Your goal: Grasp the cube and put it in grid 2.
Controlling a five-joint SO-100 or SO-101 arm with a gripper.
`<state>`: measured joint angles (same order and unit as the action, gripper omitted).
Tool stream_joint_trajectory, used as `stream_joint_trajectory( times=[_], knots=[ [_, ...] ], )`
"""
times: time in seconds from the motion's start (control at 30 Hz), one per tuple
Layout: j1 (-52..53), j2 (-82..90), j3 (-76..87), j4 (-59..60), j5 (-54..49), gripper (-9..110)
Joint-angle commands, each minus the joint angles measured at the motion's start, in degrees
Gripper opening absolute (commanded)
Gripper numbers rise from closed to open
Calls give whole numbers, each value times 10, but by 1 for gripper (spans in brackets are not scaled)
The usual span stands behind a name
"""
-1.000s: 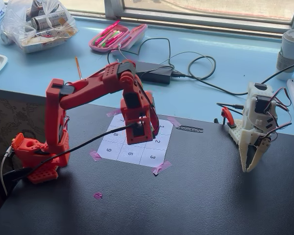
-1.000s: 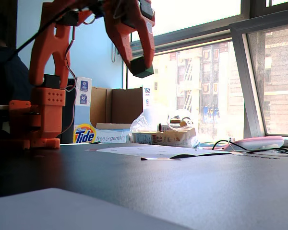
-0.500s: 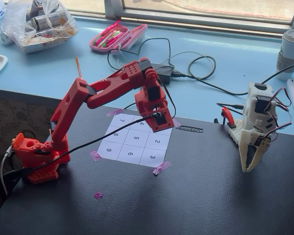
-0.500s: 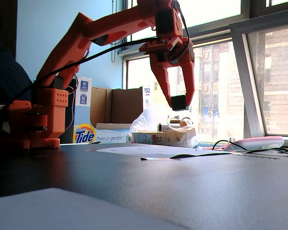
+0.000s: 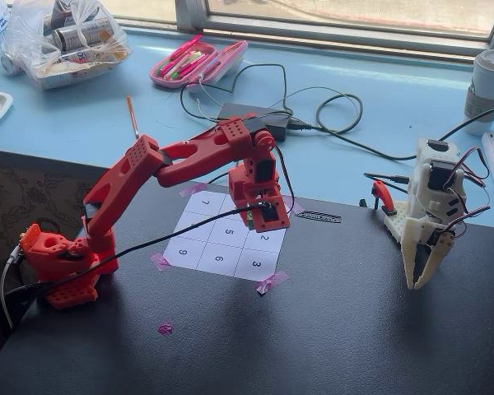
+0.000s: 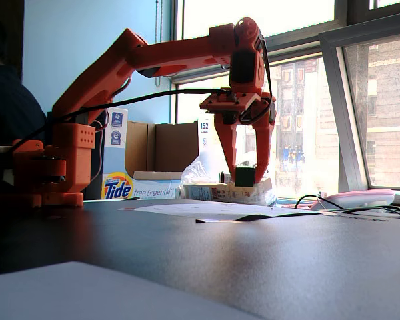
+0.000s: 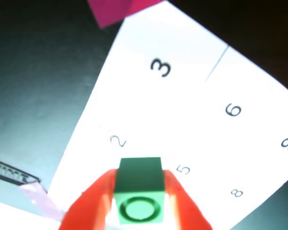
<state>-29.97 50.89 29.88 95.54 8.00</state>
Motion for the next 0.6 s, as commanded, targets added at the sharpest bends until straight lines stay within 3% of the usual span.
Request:
stream_joint_trajectory(
  times=[0.0, 0.57],
  knots=[
    [14, -2, -20, -11, 4, 0],
    [7, -74, -24, -62, 16, 0]
  ],
)
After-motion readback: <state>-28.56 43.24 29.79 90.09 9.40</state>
